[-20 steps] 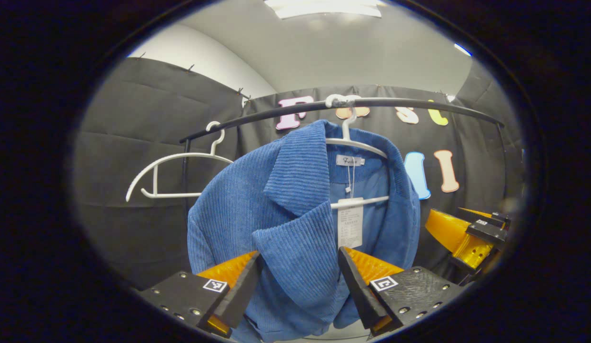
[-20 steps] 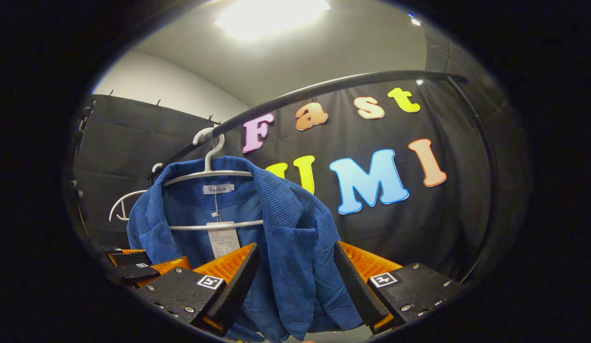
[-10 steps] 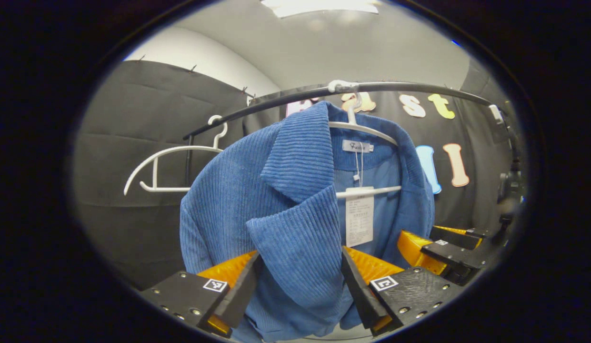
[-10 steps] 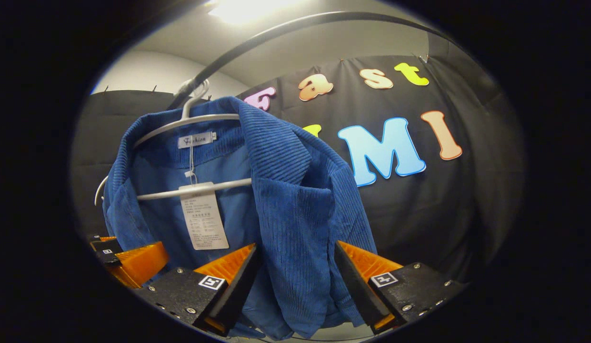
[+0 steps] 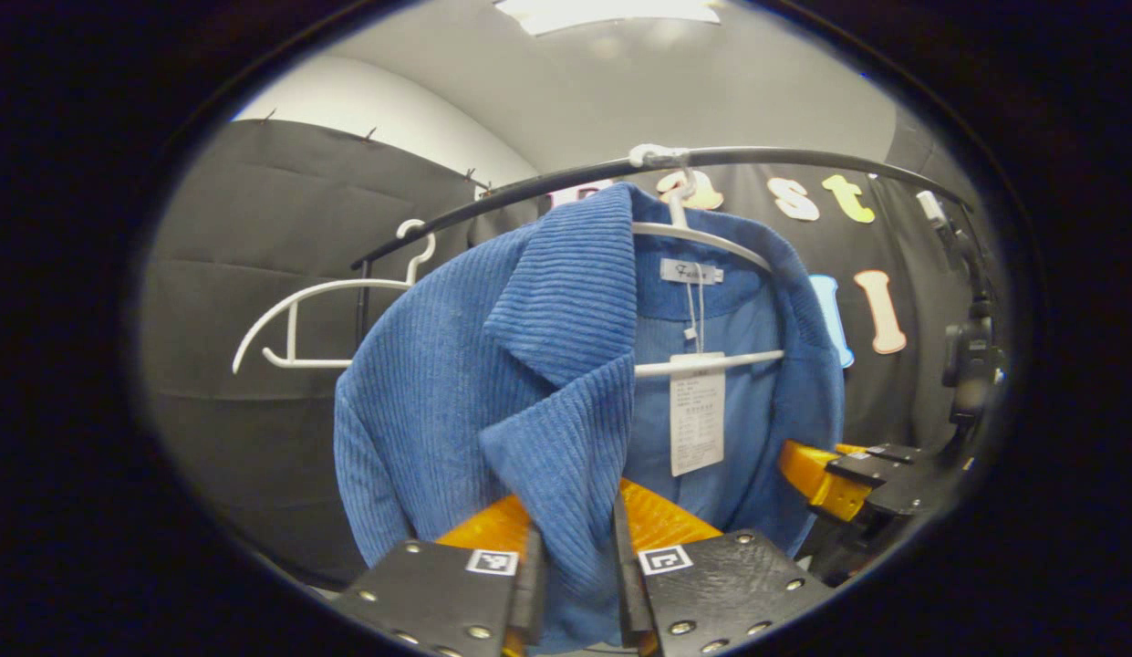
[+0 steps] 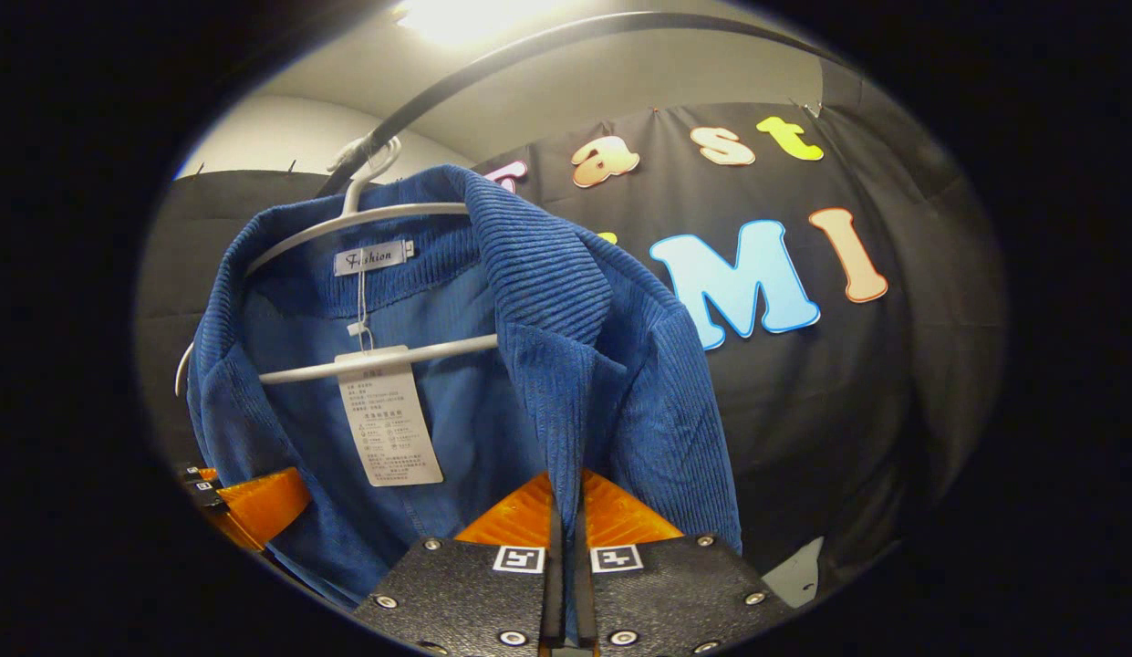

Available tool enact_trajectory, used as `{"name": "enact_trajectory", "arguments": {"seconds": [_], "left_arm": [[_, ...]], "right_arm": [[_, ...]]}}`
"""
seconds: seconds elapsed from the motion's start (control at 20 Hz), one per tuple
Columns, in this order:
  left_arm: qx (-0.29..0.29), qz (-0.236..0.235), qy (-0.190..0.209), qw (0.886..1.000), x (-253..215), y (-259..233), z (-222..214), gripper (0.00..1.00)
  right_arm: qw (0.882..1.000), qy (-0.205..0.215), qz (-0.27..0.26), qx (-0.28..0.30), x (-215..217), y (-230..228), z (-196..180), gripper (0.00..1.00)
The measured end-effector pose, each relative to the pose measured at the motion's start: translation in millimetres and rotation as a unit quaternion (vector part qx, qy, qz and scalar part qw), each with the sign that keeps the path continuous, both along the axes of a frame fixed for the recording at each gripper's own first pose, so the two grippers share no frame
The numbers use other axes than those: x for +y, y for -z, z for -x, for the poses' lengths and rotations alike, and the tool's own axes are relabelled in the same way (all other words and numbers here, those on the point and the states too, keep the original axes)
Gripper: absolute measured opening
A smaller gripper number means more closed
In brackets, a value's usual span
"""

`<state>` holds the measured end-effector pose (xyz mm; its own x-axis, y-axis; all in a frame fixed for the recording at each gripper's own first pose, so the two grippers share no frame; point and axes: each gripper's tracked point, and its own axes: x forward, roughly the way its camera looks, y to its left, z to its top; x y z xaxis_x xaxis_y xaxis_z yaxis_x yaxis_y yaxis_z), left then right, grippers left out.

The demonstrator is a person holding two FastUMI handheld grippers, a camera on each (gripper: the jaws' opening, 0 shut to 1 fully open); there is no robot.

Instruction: Grasp the clothes on the hanger with both hands and then place them into the laundry hamper below.

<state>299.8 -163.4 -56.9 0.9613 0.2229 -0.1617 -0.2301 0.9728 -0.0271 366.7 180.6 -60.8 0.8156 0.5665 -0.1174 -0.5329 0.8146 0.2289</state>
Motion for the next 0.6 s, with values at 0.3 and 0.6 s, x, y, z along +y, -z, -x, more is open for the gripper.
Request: {"name": "enact_trajectory", "arguments": {"seconds": [0.3,0.6], "left_arm": [[-0.045,0.004,0.013,0.999,11.1,-35.0,25.5,0.01],[-0.076,-0.033,0.02,0.996,25.9,-80.2,54.3,0.05]], "right_arm": [[0.996,0.041,0.007,-0.078,-34.0,-44.7,7.5,0.02],[0.989,0.072,-0.008,-0.129,-62.2,-93.0,4.5,0.02]]}}
